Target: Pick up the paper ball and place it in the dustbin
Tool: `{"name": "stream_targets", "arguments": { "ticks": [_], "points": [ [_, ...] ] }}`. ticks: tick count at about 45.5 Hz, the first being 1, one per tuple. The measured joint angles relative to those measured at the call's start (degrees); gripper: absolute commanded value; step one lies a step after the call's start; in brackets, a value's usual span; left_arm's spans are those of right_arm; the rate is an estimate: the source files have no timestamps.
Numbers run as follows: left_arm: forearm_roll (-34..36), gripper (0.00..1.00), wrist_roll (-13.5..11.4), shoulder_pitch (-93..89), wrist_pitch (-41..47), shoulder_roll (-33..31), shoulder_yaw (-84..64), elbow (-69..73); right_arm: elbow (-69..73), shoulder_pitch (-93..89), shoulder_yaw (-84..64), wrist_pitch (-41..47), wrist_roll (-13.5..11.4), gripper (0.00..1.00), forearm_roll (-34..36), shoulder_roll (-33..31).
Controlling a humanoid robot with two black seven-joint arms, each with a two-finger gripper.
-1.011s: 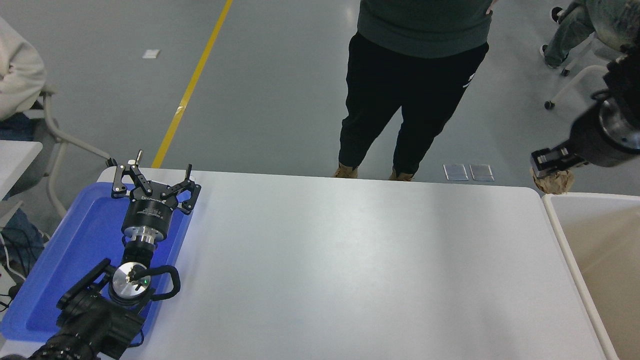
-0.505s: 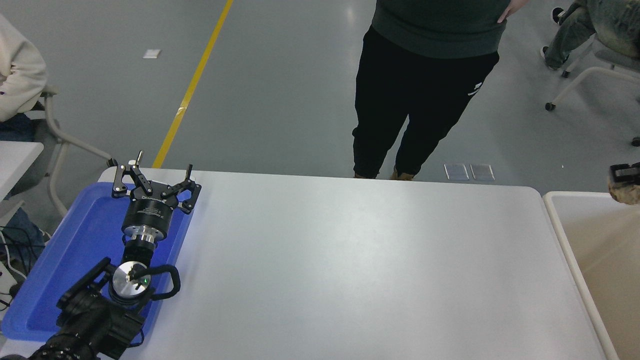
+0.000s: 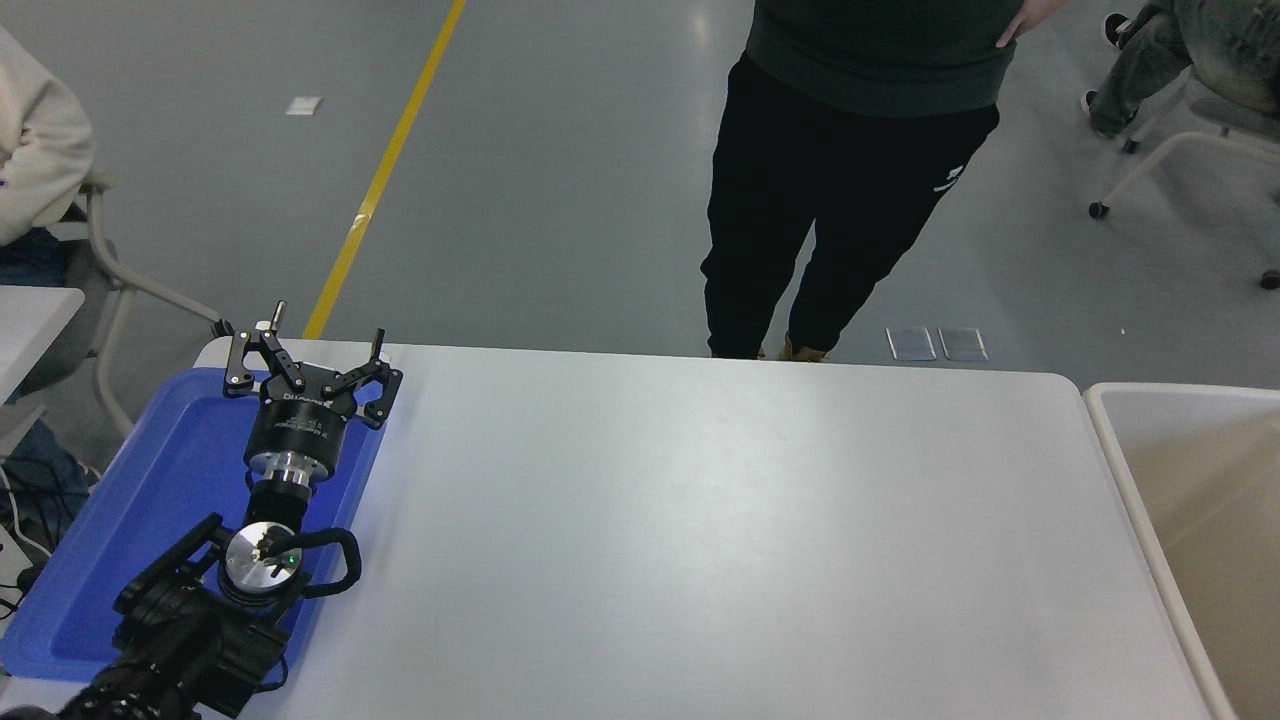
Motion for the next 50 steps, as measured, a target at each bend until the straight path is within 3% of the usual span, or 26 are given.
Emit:
{"name": "stream_targets", "arguments": {
  "ticks": [6, 7, 10, 18, 22, 29, 31, 50],
  "points": [
    [0.0, 1.0, 0.0, 0.0, 0.0, 0.0, 0.0, 0.0, -3.9, -5.9, 3.5, -2.6, 0.2, 0.05, 2.4, 1.7],
    [0.0, 1.0, 0.0, 0.0, 0.0, 0.0, 0.0, 0.0, -4.3, -6.7, 3.8, -2.9, 0.2, 0.1, 2.9, 2.0],
    [0.0, 1.0, 0.0, 0.0, 0.0, 0.0, 0.0, 0.0, -5.8, -9.3, 5.2, -4.0, 0.3, 0.4, 4.7, 2.9],
    [0.0, 1.0, 0.0, 0.0, 0.0, 0.0, 0.0, 0.1, -8.0, -14.0, 9.1, -5.7, 0.3, 0.64, 8.9, 5.0],
    [0.0, 1.0, 0.0, 0.0, 0.1, 0.0, 0.0, 0.1, -8.5, -15.9, 11.5, -6.1, 0.4, 0.87, 10.3, 5.7],
    [0.0, 1.0, 0.0, 0.0, 0.1, 0.0, -0.1, 0.1, -9.1, -17.9, 14.8, -6.4, 0.3, 0.91, 11.6, 6.6],
    [0.0, 1.0, 0.0, 0.0, 0.1, 0.0, -0.1, 0.1, -9.1, -18.4, 15.5, -6.4, 0.4, 0.99, 11.9, 6.9],
    [0.0, 1.0, 0.0, 0.0, 0.1, 0.0, -0.1, 0.1, -9.5, -19.5, 17.8, -6.5, 0.3, 1.0, 13.2, 7.6]
  ]
}}
